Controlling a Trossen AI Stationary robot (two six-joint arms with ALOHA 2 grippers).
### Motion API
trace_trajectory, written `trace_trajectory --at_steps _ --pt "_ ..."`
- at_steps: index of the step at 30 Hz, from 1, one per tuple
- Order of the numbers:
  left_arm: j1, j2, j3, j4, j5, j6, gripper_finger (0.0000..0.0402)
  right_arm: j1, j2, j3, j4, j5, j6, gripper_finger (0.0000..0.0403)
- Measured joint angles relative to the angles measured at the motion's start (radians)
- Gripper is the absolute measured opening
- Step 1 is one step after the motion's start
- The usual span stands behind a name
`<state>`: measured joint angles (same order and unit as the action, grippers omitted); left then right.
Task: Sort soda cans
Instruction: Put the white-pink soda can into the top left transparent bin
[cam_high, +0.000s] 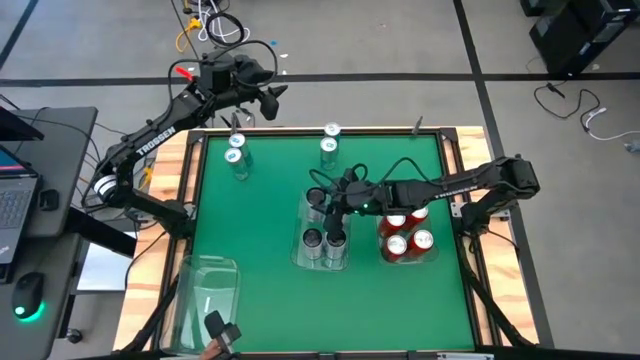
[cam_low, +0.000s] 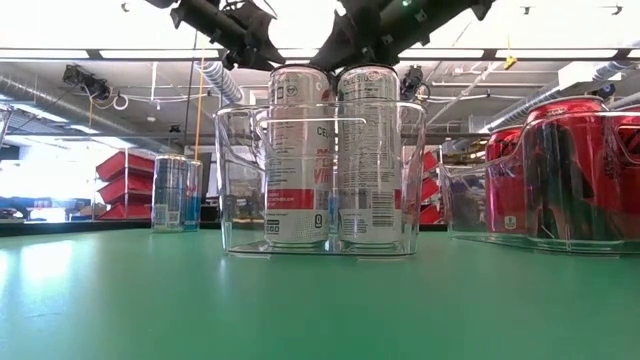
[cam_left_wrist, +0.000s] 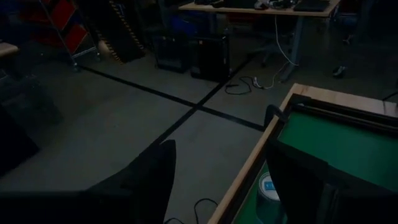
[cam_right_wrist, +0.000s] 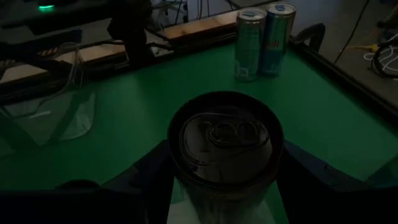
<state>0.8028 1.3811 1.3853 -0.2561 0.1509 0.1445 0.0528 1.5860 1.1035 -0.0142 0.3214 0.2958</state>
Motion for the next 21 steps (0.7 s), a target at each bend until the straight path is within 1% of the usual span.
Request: trace_trajectory --at_steps 3,6,9,10,13,15,17,21 --pt "-0.001 0.0 0.0 -0.01 0.01 -0.001 0.0252 0.0 0.0 -0.02 0.015 0.0 0.001 0.0221" --pt "-0.018 0.0 0.0 -0.057 0.106 -0.003 0.0252 0.0 0.0 -0.038 0.023 0.0 -0.007 0.0221" --pt "-0.068 0.0 0.0 -0.134 0.234 0.015 0.0252 -0.001 0.0 -0.051 0.049 -0.001 -0.007 0.0221" --pt "-0.09 0.001 0.0 -0.158 0.262 0.031 0.025 -0.001 0.0 -0.053 0.048 -0.001 -0.007 0.0221" --pt "-0.168 0.001 -0.002 -0.211 0.282 0.082 0.0233 -0.001 0.0 -0.055 0.043 -0.002 -0.008 0.0221" --pt "-0.228 -0.001 -0.039 -0.2 0.281 0.135 0.021 0.001 0.0 -0.055 0.045 -0.002 -0.009 0.0221" --pt "-0.29 0.001 -0.093 -0.164 0.29 0.171 0.0177 0.006 0.0 -0.055 0.044 -0.003 -0.015 0.0221" --pt "-0.374 0.0 -0.223 -0.053 0.368 0.226 0.0086 0.02 0.0 -0.055 0.04 -0.009 -0.026 0.0221"
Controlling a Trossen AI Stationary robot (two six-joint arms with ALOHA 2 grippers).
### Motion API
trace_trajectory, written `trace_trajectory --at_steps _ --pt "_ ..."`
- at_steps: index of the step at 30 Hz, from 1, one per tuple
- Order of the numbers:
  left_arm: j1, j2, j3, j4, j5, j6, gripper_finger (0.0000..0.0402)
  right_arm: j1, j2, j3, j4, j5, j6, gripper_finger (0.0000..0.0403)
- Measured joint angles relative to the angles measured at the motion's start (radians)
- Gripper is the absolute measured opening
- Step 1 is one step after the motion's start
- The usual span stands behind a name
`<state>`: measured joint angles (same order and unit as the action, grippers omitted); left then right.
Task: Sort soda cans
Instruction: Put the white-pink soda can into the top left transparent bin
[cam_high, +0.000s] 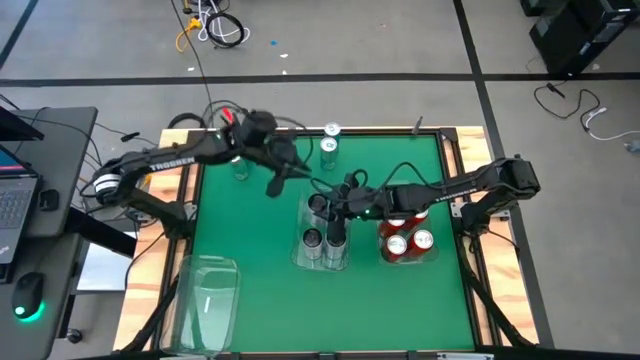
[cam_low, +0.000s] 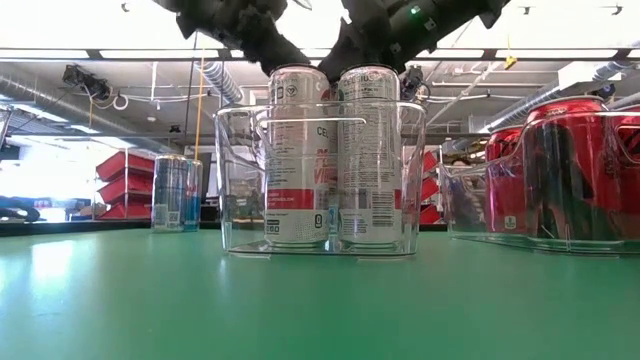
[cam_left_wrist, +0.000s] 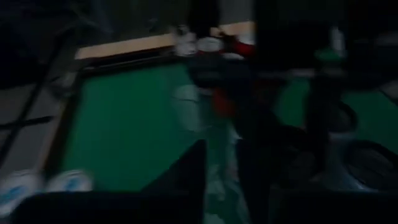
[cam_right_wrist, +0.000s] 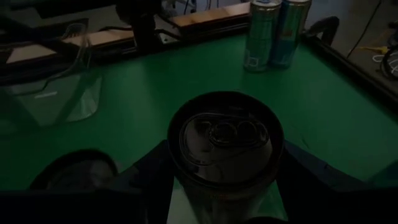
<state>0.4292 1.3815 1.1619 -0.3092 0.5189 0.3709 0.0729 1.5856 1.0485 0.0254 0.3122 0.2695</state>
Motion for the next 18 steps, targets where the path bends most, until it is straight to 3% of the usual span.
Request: trace_trajectory --at_steps 2,4,7,18 --pt "-0.029 0.0 -0.065 0.066 0.035 -0.004 0.0036 0.007 0.0 0.0 -0.004 0.0 -0.006 0.0221" --pt "-0.061 -0.001 -0.107 0.129 0.042 -0.013 0.0011 0.013 0.0 0.0 -0.004 -0.001 -0.015 0.0221" --pt "-0.12 -0.005 -0.141 0.196 -0.061 -0.036 0.0011 0.013 0.0 -0.004 -0.001 -0.011 -0.018 0.0221" --pt "-0.248 0.012 -0.143 0.113 -0.295 -0.035 0.0002 0.013 0.045 -0.008 0.023 -0.045 -0.012 0.0221"
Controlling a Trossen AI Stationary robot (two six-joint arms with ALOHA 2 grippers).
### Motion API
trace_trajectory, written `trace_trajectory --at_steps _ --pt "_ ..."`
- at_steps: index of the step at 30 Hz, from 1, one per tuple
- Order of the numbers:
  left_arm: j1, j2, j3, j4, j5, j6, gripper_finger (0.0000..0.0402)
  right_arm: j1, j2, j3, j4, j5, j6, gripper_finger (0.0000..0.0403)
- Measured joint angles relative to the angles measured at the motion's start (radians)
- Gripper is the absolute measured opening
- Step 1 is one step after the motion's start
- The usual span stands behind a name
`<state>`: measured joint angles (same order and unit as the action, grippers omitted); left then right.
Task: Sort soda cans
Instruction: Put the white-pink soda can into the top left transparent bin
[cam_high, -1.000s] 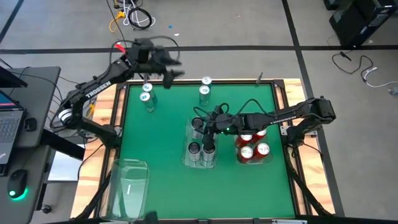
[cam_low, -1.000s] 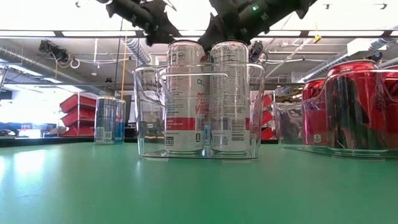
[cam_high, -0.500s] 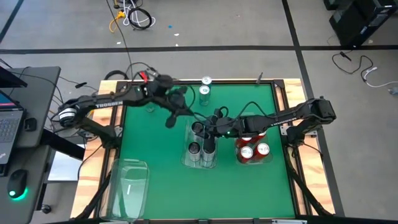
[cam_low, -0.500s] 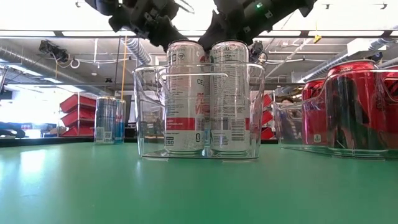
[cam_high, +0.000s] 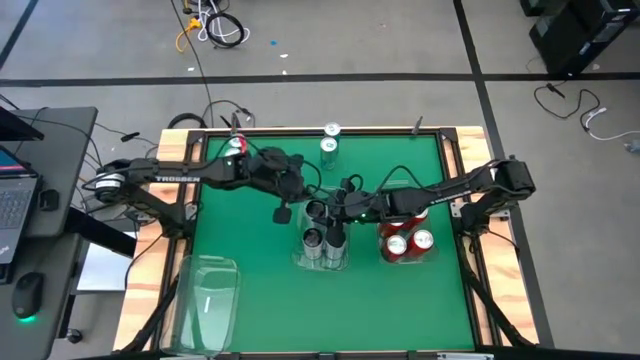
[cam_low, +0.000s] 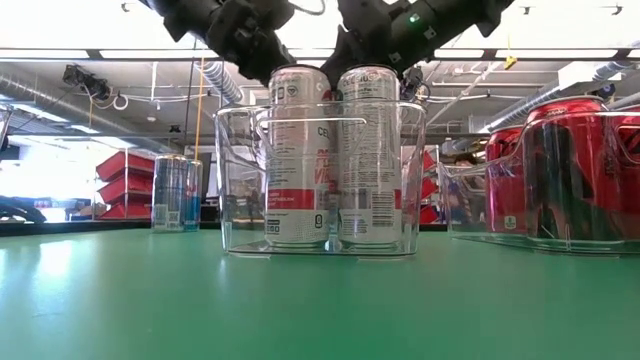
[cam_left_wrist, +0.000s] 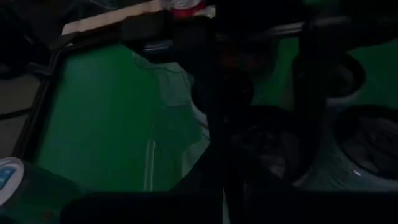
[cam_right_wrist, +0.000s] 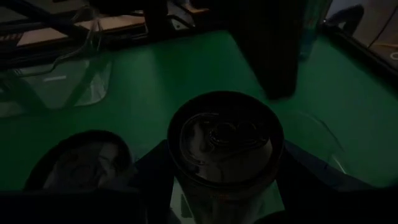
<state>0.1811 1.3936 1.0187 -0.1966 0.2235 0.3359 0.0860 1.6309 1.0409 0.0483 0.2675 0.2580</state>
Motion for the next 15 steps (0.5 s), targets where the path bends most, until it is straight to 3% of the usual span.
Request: trace_trajectory --at_steps 10,15 --pt "-0.038 0.037 0.002 -0.003 -0.058 -0.003 0.0001 0.0 0.004 0.0 0.006 0.002 0.0 0.0221" --pt "-0.039 0.036 -0.005 -0.002 -0.065 -0.019 0.0001 -0.002 0.004 0.0 0.01 0.001 0.005 0.0255"
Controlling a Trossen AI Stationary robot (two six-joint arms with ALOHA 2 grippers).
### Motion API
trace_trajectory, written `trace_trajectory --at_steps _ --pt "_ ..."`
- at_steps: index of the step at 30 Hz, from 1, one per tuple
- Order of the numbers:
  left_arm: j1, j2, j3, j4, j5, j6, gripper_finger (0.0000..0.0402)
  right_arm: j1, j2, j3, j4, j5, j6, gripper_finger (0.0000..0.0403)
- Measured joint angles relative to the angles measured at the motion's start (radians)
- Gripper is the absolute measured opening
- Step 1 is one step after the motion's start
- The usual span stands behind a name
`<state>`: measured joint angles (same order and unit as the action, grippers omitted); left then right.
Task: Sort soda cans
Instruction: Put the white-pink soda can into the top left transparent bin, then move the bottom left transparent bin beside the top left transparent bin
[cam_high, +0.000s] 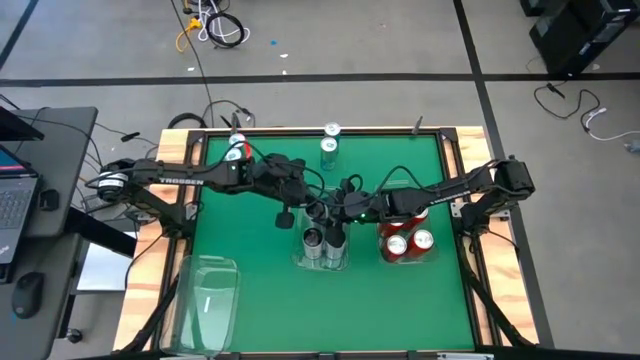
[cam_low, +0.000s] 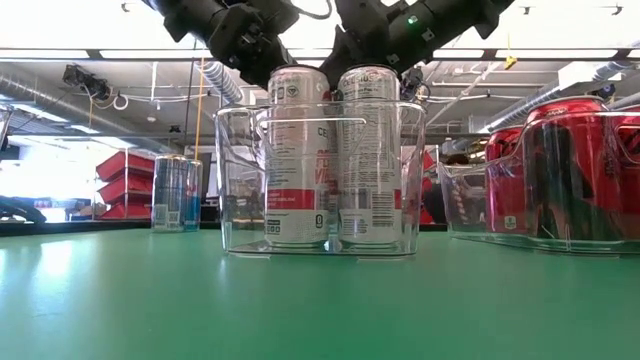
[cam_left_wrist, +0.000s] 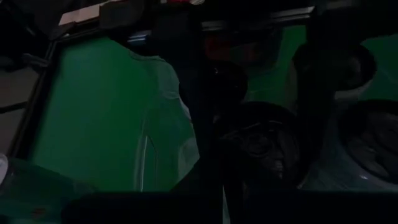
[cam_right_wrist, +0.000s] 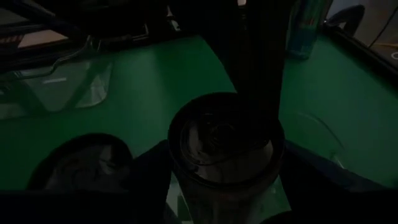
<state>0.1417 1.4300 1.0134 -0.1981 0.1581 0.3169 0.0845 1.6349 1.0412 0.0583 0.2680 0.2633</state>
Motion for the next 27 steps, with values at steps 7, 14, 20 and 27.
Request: trace_trajectory --at_steps 7,14,20,27 --pt "-0.01 0.005 -0.006 -0.026 -0.007 -0.005 0.0 -0.004 -0.011 0.008 -0.006 -0.001 -0.002 0.03" --pt "-0.01 0.006 -0.006 -0.014 -0.016 -0.006 0.0 -0.017 -0.062 0.008 -0.008 0.006 -0.028 0.0302" --pt "-0.01 0.005 -0.006 -0.004 -0.033 -0.007 0.0 -0.019 -0.108 0.008 -0.007 0.008 -0.055 0.0301" --pt "-0.009 -0.002 -0.006 -0.003 -0.061 -0.007 0.0 -0.019 -0.174 0.007 -0.053 0.011 -0.076 0.0287"
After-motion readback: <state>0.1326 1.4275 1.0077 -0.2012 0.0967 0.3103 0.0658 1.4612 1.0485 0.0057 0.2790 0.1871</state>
